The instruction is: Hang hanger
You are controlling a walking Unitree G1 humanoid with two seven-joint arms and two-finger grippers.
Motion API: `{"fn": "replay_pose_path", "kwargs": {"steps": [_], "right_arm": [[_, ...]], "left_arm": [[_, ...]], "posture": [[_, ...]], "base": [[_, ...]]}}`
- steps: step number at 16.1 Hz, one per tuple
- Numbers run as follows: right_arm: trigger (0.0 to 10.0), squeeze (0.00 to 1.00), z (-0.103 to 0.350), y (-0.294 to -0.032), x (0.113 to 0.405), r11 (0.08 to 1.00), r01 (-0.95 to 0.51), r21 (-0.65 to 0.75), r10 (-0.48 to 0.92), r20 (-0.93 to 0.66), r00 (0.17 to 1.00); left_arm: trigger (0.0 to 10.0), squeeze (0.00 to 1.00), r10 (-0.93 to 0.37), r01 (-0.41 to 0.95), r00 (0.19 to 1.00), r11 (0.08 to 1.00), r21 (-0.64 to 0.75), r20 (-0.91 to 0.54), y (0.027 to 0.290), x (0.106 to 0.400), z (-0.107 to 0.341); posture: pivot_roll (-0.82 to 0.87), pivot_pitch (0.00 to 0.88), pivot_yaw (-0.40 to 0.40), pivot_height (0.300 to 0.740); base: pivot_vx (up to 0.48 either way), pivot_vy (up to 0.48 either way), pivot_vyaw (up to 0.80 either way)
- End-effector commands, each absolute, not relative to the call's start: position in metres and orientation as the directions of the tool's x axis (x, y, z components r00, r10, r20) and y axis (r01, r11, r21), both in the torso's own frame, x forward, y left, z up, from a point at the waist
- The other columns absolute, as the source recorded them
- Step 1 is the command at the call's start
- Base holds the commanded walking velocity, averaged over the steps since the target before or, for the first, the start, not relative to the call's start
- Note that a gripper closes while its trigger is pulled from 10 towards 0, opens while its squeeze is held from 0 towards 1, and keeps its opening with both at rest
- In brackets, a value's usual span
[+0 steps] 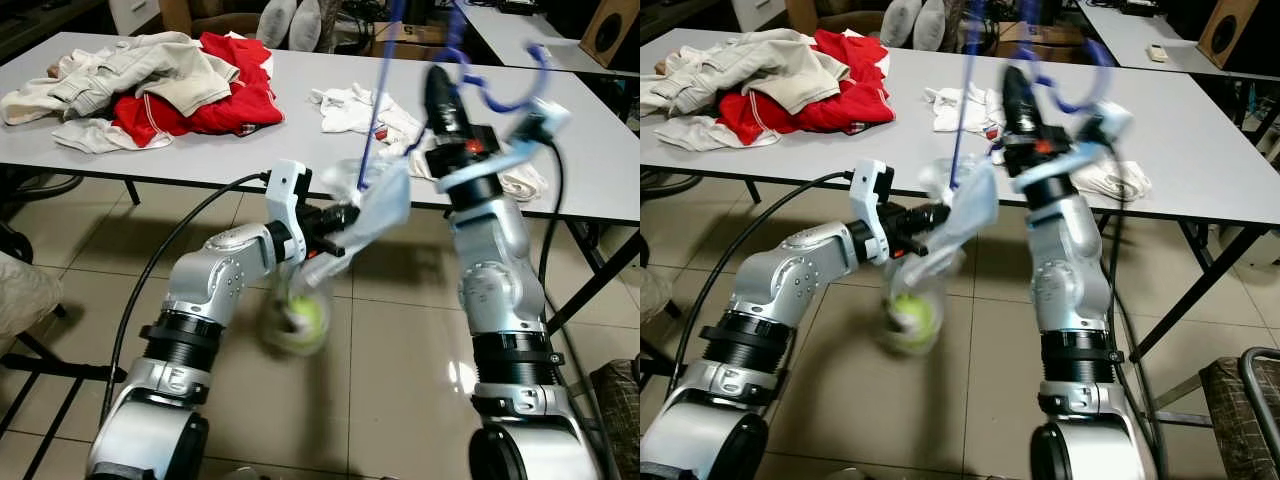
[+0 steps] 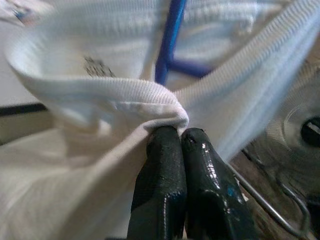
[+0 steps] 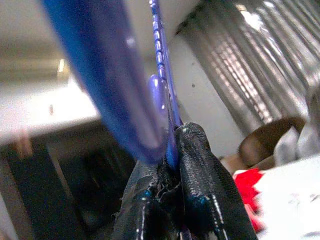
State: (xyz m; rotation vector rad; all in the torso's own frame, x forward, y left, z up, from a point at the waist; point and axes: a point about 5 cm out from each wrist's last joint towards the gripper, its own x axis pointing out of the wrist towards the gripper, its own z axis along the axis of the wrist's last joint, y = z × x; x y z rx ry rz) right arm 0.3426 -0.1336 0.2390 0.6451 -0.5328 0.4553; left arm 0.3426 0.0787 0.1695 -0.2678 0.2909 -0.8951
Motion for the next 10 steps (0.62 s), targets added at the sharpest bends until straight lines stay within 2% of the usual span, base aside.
{"fn": "replay_pose_path", "kwargs": {"steps": [1, 2, 3, 4, 5, 6, 7, 9, 10], "right_arm": [[0.0, 0.0, 0.251, -0.138, 0.344, 0.662, -0.576, 0.479, 0.193, 0.634, 0.749], [0.0, 0.0, 0.254, -0.146, 0.346, 0.602, -0.575, 0.554, 0.129, 0.643, 0.755], [0.0, 0.0, 0.252, -0.155, 0.351, 0.605, -0.539, 0.586, 0.092, 0.621, 0.778], [0.0, 0.0, 0.244, -0.152, 0.355, 0.737, -0.489, 0.466, 0.17, 0.572, 0.802], [0.0, 0.0, 0.241, -0.152, 0.356, 0.771, -0.47, 0.431, 0.184, 0.555, 0.811], [0.0, 0.0, 0.234, -0.157, 0.36, 0.79, -0.422, 0.445, 0.156, 0.519, 0.84], [0.0, 0.0, 0.229, -0.161, 0.362, 0.789, -0.396, 0.469, 0.133, 0.5, 0.856], [0.0, 0.0, 0.228, -0.162, 0.363, 0.764, -0.405, 0.502, 0.122, 0.504, 0.855], [0.0, 0.0, 0.233, -0.167, 0.361, 0.686, -0.444, 0.576, 0.088, 0.54, 0.837]], "left_arm": [[0.0, 0.0, -0.808, 0.742, 0.568, 0.585, -0.327, -0.157, 0.076, 0.341, 0.168], [0.0, 0.0, -0.82, 0.765, 0.56, 0.566, -0.308, -0.116, 0.076, 0.34, 0.173], [0.0, 0.0, -0.836, 0.803, 0.547, 0.513, -0.302, 0.033, 0.076, 0.337, 0.193], [0.0, 0.0, -0.832, 0.842, 0.51, 0.431, -0.324, 0.219, 0.083, 0.334, 0.221], [0.0, 0.0, -0.821, 0.851, 0.497, 0.398, -0.343, 0.282, 0.088, 0.333, 0.231], [0.0, 0.0, -0.776, 0.883, 0.445, 0.298, -0.362, 0.446, 0.106, 0.329, 0.264], [0.0, 0.0, -0.746, 0.906, 0.409, 0.261, -0.334, 0.527, 0.12, 0.326, 0.287], [0.0, 0.0, -0.709, 0.907, 0.416, 0.277, -0.318, 0.57, 0.134, 0.328, 0.304], [0.0, 0.0, -0.732, 0.891, 0.448, 0.317, -0.325, 0.514, 0.135, 0.331, 0.299]], "posture": [[-0.07, 0.0, -0.019, 0.74], [-0.07, 0.0, -0.019, 0.74], [-0.07, 0.0, -0.017, 0.74], [-0.07, 0.0, -0.013, 0.74], [-0.08, 0.0, -0.011, 0.74], [-0.08, 0.0, -0.005, 0.74], [-0.08, 0.0, 0.001, 0.74], [-0.08, 0.0, 0.004, 0.74], [-0.08, 0.0, 0.004, 0.74]], "base": [[0.0, 0.0, 0.0], [0.0, 0.0, 0.0], [0.0, 0.0, 0.0], [0.0, 0.0, 0.0], [0.0, 0.0, 0.0], [0.0, 0.0, 0.0], [0.0, 0.0, 0.0], [0.0, 0.0, 0.0], [0.0, 0.0, 0.0]]}}
